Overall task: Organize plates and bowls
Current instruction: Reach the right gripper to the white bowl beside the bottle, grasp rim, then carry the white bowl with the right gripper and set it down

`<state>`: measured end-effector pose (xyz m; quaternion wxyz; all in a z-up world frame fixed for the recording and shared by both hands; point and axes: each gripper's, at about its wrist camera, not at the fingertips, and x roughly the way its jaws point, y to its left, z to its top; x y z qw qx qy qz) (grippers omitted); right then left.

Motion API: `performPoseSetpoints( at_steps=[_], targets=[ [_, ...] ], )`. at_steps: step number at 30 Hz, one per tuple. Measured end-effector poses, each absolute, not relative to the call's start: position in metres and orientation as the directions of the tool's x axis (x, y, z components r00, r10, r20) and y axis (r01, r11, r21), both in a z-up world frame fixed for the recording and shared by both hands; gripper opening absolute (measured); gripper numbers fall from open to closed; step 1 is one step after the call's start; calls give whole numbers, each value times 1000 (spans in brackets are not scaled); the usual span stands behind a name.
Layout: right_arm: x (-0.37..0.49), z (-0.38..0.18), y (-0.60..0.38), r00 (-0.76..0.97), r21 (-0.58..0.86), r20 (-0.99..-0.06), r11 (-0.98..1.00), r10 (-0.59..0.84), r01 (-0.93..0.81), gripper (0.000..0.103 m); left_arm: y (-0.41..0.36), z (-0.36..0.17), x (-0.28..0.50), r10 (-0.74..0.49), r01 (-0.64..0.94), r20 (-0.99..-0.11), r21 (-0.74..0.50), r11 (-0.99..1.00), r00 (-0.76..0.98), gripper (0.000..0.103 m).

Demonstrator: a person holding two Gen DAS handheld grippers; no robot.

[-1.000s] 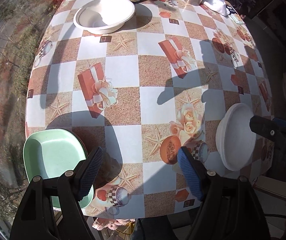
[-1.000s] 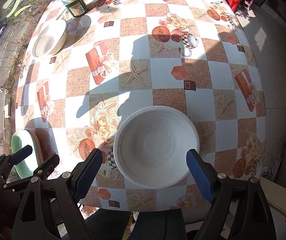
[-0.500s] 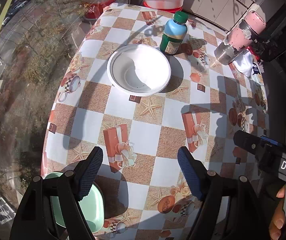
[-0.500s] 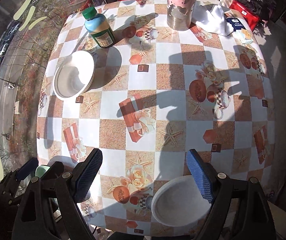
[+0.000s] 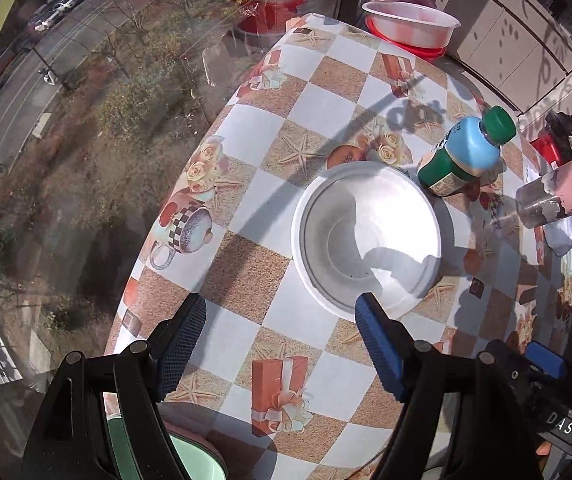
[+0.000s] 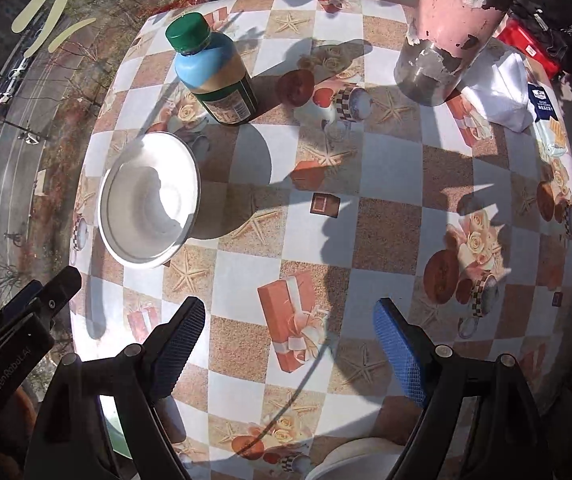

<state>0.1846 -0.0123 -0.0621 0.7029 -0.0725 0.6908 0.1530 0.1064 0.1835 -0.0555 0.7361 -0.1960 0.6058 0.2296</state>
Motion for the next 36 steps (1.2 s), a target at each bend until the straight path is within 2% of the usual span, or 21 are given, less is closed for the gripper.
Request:
performPoseSetpoints(
  at_steps=[10, 15, 22, 24, 26, 27, 28, 29, 32, 36],
  targets=[
    [203, -100, 35, -49, 172, -985, 923, 165, -345, 87, 211, -90, 136, 148, -588, -983, 55, 807, 111, 80],
    [216, -119, 49, -34, 159, -987, 931, 156, -329, 87, 209, -103, 158, 164, -551, -978, 68, 832, 127, 80],
    [226, -138, 65, -37, 157, -987, 926, 153, -344, 87, 204, -134, 179, 143, -506, -988, 97, 857, 53, 78],
    [224, -142, 67, -45, 159, -987, 921, 153, -355, 77, 203, -140, 179, 109, -507, -993, 74, 859, 39, 61],
    [222, -147, 68, -77, 179, -984, 915, 162, -361, 57, 202, -144, 176, 44, -518, -997, 9, 855, 56, 49],
    [220, -150, 68, -93, 192, -981, 912, 169, -363, 51, 200, -143, 176, 23, -516, -997, -16, 856, 68, 38],
    [216, -151, 68, -111, 218, -975, 906, 191, -362, 44, 196, -143, 177, 10, -503, -998, -25, 864, 68, 33],
    [215, -152, 68, -123, 243, -969, 900, 212, -361, 34, 192, -143, 177, 18, -486, -998, -13, 874, 59, 34],
    [209, -150, 72, -157, 274, -960, 883, 230, -381, 19, 183, -142, 170, 11, -461, -999, -12, 887, 48, 33],
    [196, -152, 59, -199, 277, -956, 883, 215, -380, 19, 158, -142, 142, 12, -413, -999, -6, 911, 41, 33]
  ],
)
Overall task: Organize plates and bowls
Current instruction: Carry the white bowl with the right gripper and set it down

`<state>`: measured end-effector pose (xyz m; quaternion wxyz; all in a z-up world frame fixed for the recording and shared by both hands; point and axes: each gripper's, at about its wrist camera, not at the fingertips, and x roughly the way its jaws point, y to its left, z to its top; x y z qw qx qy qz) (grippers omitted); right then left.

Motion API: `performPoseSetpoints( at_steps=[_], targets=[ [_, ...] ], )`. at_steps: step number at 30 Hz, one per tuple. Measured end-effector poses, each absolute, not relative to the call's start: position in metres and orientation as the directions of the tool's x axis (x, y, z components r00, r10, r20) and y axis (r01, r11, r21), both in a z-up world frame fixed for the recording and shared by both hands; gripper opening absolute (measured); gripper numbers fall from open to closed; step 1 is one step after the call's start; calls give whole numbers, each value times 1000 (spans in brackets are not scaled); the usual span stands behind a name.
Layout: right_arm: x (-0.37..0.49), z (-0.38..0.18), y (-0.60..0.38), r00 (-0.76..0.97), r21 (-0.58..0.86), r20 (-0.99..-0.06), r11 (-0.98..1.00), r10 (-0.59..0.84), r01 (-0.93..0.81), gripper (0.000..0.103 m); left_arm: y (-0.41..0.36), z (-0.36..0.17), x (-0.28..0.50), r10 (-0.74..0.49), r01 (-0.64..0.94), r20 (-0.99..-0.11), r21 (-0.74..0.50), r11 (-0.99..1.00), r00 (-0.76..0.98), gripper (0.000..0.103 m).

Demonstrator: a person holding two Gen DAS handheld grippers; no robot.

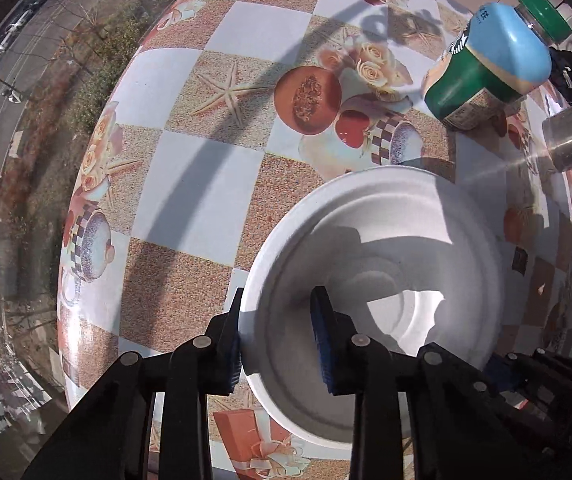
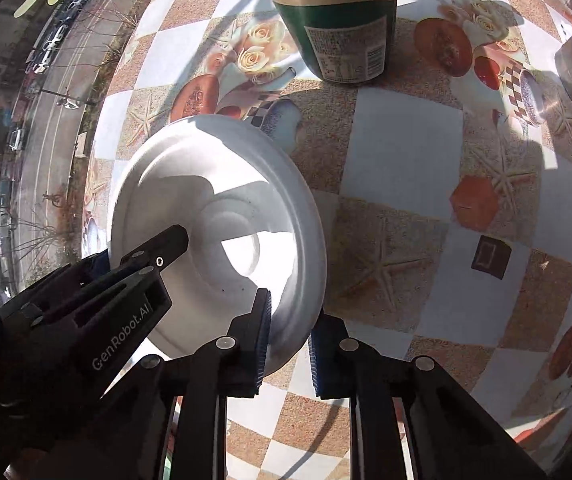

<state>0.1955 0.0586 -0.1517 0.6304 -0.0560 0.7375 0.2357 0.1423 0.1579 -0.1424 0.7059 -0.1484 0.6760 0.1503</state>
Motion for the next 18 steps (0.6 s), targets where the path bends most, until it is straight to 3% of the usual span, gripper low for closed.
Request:
performPoseSetpoints(
  at_steps=[18],
  targets=[
    [43, -153, -62, -352, 216, -931, 920, 94, -327, 22, 58, -149, -8, -93, -234, -994, -76, 969, -64, 34]
  ],
)
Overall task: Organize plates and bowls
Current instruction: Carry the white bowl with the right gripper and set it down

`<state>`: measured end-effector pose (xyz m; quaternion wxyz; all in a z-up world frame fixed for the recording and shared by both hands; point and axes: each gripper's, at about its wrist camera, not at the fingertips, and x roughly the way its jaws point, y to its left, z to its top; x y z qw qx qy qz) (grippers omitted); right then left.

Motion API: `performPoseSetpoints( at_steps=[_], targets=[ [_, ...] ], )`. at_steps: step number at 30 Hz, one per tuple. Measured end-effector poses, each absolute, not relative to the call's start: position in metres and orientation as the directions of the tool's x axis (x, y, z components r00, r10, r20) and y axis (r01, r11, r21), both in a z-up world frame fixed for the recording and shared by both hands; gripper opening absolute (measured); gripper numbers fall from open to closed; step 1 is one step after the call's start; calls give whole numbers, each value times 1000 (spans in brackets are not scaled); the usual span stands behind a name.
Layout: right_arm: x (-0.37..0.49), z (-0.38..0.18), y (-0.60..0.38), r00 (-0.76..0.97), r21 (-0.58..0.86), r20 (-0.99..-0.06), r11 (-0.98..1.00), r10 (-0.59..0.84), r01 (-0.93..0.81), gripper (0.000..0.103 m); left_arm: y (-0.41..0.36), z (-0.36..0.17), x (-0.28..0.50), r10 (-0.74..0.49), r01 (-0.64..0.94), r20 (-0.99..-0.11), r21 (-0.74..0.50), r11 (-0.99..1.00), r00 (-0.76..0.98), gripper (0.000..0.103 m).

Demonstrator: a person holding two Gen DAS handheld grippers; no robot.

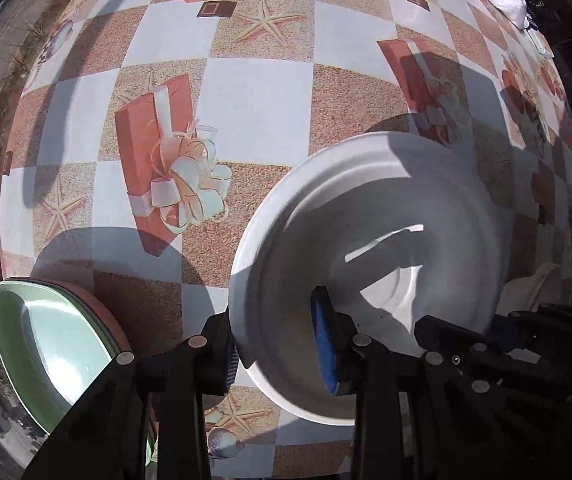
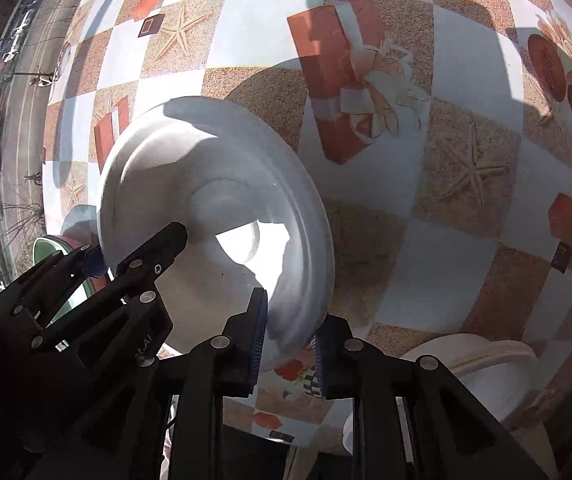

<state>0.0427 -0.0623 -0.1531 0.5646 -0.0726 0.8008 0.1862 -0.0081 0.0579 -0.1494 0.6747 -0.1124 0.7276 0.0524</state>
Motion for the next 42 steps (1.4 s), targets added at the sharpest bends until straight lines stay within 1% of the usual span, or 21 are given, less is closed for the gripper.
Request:
performPoseSetpoints(
  at_steps=[3, 8, 11, 15, 18, 22, 27, 30, 31, 36, 42],
  targets=[
    [25, -151, -75, -358, 199, -930, 926, 76, -320, 22, 55, -148, -18, -103, -216, -991, -82, 973, -90, 34],
    [1, -133, -81, -330, 173, -943, 909, 42, -380, 22, 57, -128, -28, -94, -206, -994, -80, 975, -58, 35],
    [-6, -119, -81, -312, 175, -949, 905, 50, -387, 22, 55, -112, -46, -72, -181, -997, -65, 981, -30, 35],
    [-15, -100, -77, -283, 173, -957, 908, 64, -380, 22, 48, -96, -51, -43, -121, -999, -43, 992, 0, 35],
    [-27, -89, -71, -260, 178, -962, 914, 83, -366, 22, 49, -86, -62, -41, -87, -999, -42, 995, 16, 35],
    [-31, -84, -85, -235, 184, -966, 931, 112, -315, 22, 21, -79, -70, -38, -33, -999, -39, 999, 38, 35],
    [-42, -73, -104, -211, 184, -969, 948, 130, -260, 22, 29, -71, -85, -41, 1, -996, -41, 999, 74, 35],
    [-41, -68, -106, -196, 191, -970, 949, 144, -249, 22, 28, -61, -77, -38, -7, -994, -39, 999, 102, 35],
    [-40, -68, -94, -187, 193, -971, 949, 148, -250, 22, 30, -56, -85, -33, -12, -993, -35, 999, 112, 35],
    [-32, -57, -80, -139, 192, -978, 935, 156, -297, 22, 18, -50, -71, -29, -42, -992, -35, 998, 124, 36],
    [-27, -52, -93, -129, 210, -975, 934, 180, -290, 22, -13, -41, -64, -13, 15, -990, -11, 1000, 139, 36]
  ],
)
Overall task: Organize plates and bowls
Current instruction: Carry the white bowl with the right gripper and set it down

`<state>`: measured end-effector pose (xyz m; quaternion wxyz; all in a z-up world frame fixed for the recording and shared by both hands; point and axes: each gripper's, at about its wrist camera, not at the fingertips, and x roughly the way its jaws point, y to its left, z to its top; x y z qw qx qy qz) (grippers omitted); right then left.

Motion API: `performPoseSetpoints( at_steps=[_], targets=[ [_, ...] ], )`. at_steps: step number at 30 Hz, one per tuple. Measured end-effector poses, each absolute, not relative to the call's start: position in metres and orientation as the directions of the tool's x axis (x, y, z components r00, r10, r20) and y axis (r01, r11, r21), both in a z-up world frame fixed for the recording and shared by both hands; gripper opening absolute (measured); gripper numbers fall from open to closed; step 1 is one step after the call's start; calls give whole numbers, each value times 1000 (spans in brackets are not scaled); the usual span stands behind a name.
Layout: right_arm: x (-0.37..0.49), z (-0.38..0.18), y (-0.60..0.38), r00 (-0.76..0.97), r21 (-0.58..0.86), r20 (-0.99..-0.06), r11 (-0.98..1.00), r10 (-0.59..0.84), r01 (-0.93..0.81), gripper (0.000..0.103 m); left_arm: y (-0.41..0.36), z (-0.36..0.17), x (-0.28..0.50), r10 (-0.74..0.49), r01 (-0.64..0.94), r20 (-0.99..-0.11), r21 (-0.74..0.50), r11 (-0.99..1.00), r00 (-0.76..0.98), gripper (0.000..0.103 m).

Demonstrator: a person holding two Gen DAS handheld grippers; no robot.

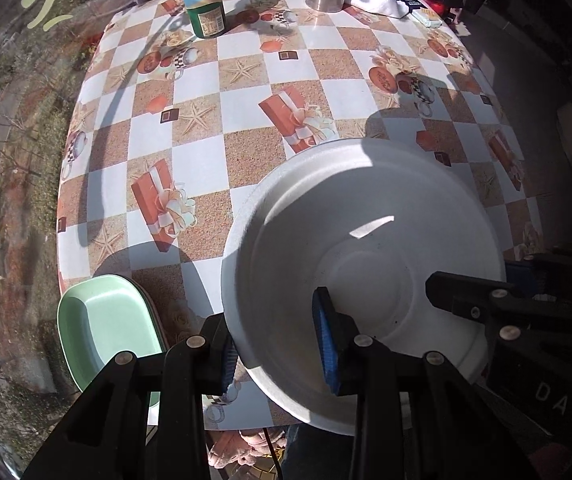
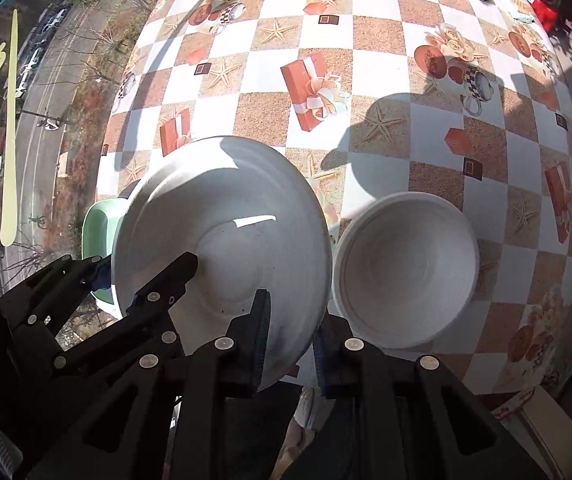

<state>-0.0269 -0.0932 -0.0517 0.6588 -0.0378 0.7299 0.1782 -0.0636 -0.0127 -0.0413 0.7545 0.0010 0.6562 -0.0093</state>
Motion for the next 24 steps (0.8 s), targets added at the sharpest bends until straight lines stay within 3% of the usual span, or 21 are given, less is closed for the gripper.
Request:
performPoseSetpoints(
  at_steps=[24],
  targets=[
    [-18, -53, -193, -116, 243, -966, 966, 233, -87, 22, -104, -53, -37, -17, 205, -996, 2, 979, 90, 38]
  ],
)
